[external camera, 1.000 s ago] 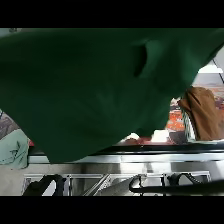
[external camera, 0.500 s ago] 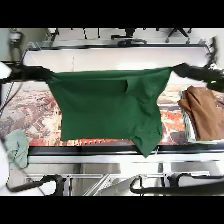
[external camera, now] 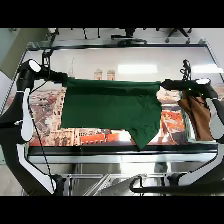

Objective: Fold the shirts.

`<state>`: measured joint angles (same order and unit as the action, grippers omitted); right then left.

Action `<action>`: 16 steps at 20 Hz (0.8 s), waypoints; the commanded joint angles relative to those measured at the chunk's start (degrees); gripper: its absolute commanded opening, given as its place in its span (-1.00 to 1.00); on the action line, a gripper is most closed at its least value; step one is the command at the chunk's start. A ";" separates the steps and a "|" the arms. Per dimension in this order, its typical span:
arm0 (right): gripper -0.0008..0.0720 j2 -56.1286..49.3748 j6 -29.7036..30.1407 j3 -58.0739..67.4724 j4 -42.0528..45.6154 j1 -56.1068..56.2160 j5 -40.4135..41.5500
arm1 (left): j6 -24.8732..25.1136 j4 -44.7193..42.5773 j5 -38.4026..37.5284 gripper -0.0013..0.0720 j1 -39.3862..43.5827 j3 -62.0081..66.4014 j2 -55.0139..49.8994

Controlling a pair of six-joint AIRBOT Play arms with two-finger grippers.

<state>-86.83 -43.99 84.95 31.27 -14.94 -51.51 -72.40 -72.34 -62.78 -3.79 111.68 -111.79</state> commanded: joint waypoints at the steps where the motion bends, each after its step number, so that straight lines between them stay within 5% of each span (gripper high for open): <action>1: -0.92 -0.90 -4.07 -0.44 8.13 0.13 -1.53 | 1.27 -0.15 -2.73 -0.93 -0.13 2.25 -4.92; 11: -0.90 -2.43 -4.28 -0.44 5.95 2.23 -2.58 | 1.36 0.48 -10.38 -0.91 -1.44 2.27 -5.62; 12: -0.78 -1.70 -4.28 -0.42 5.57 2.23 -2.69 | 1.18 0.63 -11.52 -0.25 -1.42 2.27 -5.60; 13: -0.45 -0.61 -4.31 -0.42 5.60 2.23 -2.89 | 0.59 0.52 -12.90 0.52 -1.20 2.40 -5.57; 14: -0.26 0.94 -4.31 -0.42 5.64 2.14 -3.19 | -0.79 0.20 -15.41 0.60 -1.40 3.30 -5.60; 16: -0.25 5.38 -6.56 -0.42 6.62 0.92 -5.01 | -2.97 0.15 -21.88 0.60 -2.62 6.73 -5.46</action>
<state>-85.45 -48.51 84.47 37.52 -13.17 -54.65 -72.64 -72.05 -76.88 -5.50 115.68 -117.36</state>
